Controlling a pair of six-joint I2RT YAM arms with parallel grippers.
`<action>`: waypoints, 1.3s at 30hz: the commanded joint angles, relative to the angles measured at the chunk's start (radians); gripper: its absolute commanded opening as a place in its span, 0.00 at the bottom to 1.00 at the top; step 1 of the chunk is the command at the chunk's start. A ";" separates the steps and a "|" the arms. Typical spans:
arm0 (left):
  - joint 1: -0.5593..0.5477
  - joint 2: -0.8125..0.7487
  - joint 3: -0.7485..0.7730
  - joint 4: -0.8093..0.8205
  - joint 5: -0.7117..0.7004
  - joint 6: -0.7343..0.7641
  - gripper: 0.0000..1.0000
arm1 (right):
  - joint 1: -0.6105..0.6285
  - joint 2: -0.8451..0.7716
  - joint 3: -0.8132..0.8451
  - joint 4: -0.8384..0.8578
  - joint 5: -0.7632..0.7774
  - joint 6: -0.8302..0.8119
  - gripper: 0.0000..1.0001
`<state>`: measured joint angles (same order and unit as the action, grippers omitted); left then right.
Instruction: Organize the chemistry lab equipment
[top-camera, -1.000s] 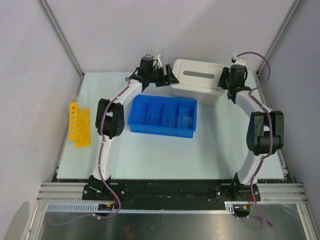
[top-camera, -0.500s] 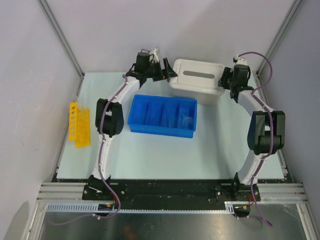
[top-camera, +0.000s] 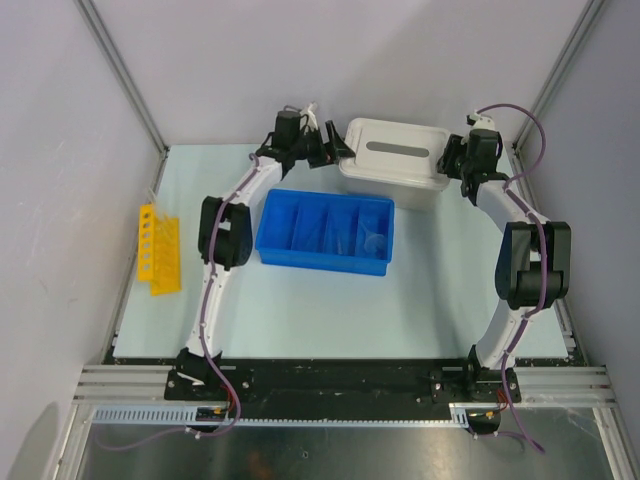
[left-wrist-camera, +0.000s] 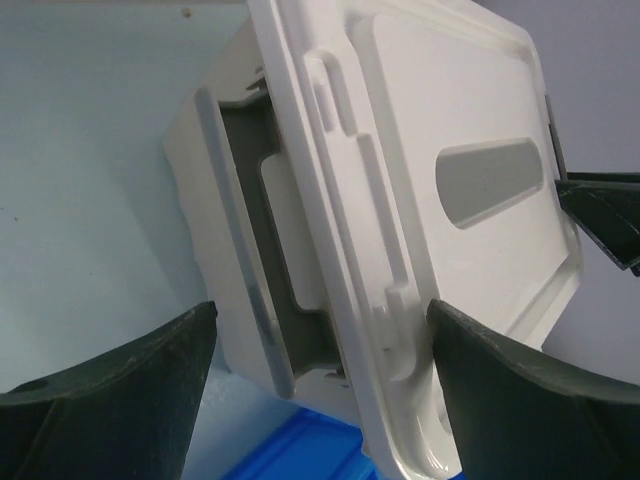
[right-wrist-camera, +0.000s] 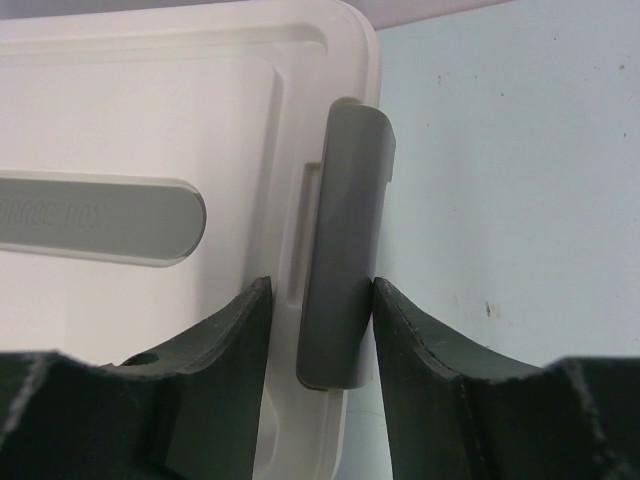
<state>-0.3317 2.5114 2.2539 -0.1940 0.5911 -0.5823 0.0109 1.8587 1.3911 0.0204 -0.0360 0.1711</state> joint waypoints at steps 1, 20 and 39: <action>-0.010 0.020 0.074 0.065 0.051 -0.038 0.88 | 0.027 0.074 -0.015 -0.147 -0.061 -0.019 0.46; -0.104 -0.128 -0.048 0.068 -0.092 0.179 0.27 | 0.086 0.092 -0.015 -0.110 -0.079 0.037 0.44; -0.069 -0.183 -0.094 0.068 -0.104 0.129 0.88 | 0.012 0.056 0.074 -0.153 -0.100 0.072 0.96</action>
<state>-0.3878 2.4233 2.1777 -0.1364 0.4252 -0.4206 0.0074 1.8835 1.4231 -0.0036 -0.0257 0.2340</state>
